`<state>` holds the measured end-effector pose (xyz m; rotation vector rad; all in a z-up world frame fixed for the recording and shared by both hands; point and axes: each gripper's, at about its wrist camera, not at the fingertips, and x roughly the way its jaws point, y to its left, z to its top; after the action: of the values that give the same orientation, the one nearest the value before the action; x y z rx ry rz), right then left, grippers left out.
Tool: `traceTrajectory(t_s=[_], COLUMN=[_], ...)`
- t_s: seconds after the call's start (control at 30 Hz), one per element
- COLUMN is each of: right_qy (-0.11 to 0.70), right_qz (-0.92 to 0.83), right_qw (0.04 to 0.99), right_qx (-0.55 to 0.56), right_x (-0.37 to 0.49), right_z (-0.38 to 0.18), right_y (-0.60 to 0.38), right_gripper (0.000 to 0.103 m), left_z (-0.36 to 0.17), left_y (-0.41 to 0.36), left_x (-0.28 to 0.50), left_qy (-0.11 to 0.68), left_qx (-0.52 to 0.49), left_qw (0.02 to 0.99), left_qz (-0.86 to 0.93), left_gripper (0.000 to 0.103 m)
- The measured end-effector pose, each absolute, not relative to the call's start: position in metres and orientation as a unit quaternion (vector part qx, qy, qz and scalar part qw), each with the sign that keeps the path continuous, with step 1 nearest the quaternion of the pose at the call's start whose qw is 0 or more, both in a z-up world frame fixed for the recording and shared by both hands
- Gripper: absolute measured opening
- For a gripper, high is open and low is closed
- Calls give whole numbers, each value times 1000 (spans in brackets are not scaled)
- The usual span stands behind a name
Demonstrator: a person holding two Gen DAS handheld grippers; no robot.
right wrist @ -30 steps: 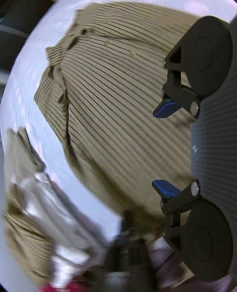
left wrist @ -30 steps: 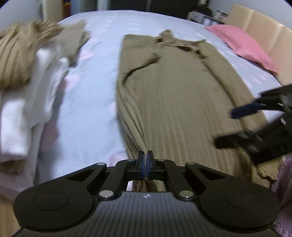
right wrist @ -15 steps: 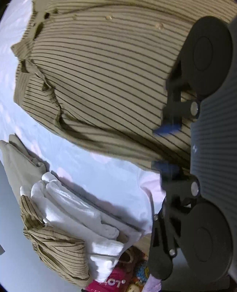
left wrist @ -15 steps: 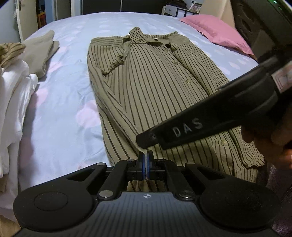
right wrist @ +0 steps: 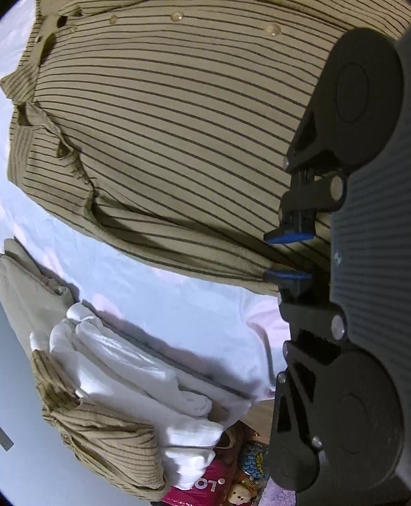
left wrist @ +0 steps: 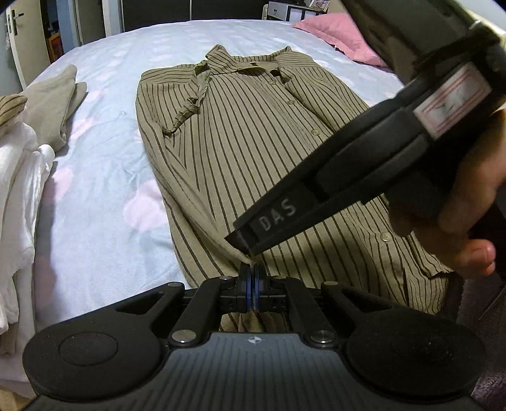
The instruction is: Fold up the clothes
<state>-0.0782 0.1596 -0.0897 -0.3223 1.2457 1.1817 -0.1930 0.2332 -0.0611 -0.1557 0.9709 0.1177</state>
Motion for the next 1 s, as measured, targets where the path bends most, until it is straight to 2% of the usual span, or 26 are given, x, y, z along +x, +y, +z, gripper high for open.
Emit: traceTrajectory(t_s=[0.1,0.2,0.3,0.33,0.4,0.57,0.63,0.77,0.83,0.93,1.0], right_qy=[552,553,562,563,563,549,551,548,542,531,529], right_qz=[513,521,519,518,516,517,512,512,513,505,496], right_qw=[647,644,635,633,633,644,647,648,650,657,661], right_qx=[-117,-93,-109,-116,-125,-126,-125,-132,-146,-175,-192], right_x=[-71,-65,-71,-74,-77,-75,-72,-72,-76,-81,-83], right_z=[-85,-76,-83,-85,-89,-82,-83,-84,-83,-84,-87], right_y=[158,157,160,161,162,158,155,153,153,156,157], right_gripper=[22,30,31,25,6,5,5,5,5,5,5], left_z=[-62,-62,-60,-59,-60,-51,-42,-24,-16,-11,-12], left_y=[233,232,230,230,229,238,248,279,299,331,356], left_x=[-192,-191,-190,-190,-189,-182,-180,-172,-163,-141,-122], left_qy=[471,469,464,464,467,492,503,524,530,526,521], left_qx=[-73,-73,-70,-69,-69,-61,-54,-52,-62,-83,-109], left_qw=[877,878,881,881,880,869,862,850,846,846,846], left_qz=[58,58,54,53,50,18,2,-6,-3,20,37], left_gripper=[0,0,0,0,0,2,12,18,28,38,41])
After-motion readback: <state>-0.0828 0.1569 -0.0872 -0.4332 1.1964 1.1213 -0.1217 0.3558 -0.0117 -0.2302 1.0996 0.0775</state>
